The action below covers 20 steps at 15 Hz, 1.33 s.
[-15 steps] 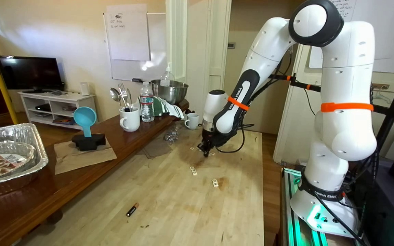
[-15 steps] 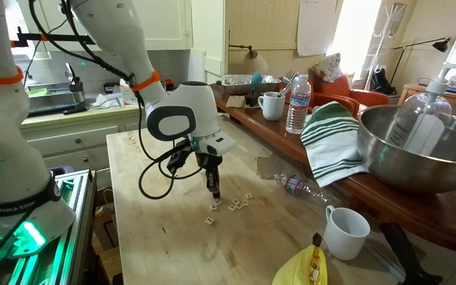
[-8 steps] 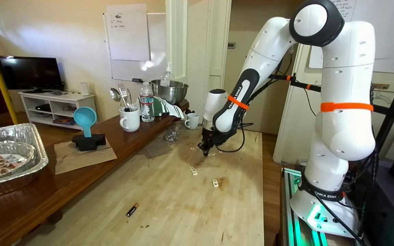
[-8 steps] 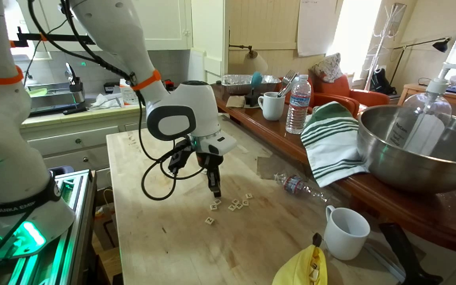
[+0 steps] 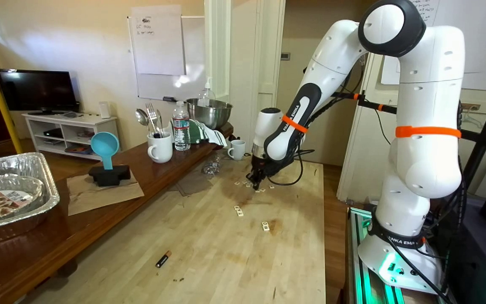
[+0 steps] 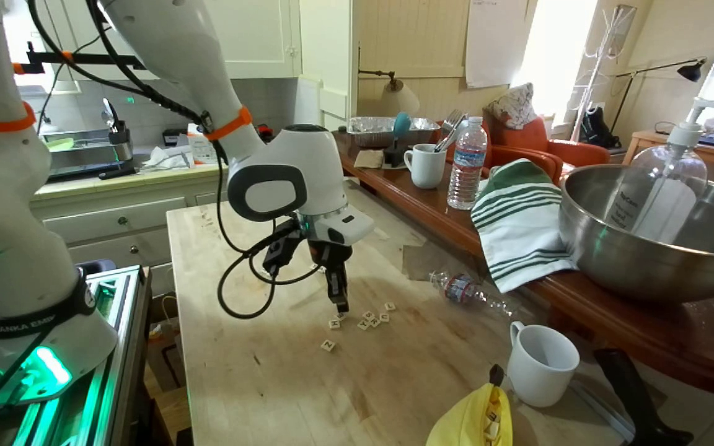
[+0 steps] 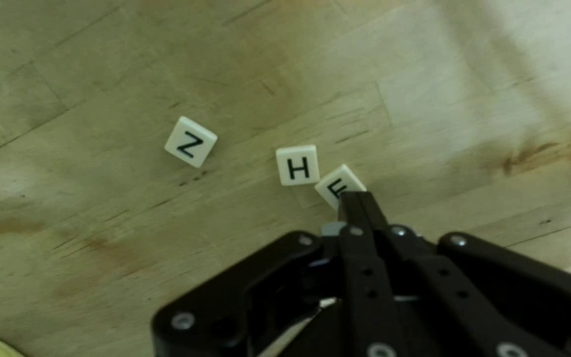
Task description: Spell the word 'Lame' using the tiles.
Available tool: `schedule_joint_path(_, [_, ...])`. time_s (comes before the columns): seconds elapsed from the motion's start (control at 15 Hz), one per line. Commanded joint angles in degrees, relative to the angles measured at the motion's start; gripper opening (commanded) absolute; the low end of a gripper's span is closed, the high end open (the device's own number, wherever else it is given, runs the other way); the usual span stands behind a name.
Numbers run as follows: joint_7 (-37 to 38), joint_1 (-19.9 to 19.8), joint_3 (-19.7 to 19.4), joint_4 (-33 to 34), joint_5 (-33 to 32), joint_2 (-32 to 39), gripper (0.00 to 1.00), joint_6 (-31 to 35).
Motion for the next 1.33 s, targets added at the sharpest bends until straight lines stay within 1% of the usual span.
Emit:
schedule_joint_path(0.0, [-1.95,-1.15,0.67,0.82,0.4,1.04,0.0,-0.43])
schedule_joint_path(0.6, [-8.64,-2.43,3.32,1.69,2.01,3.36,0.0,0.93])
schedule_joint_path(0.87, [-15.04,-3.2,5.36,1.63,1.52,4.33,0.0,3.51])
schedule_joint_path(1.27, [-25.79,-3.01,6.6,2.11,-3.1,5.98,0.0,6.98])
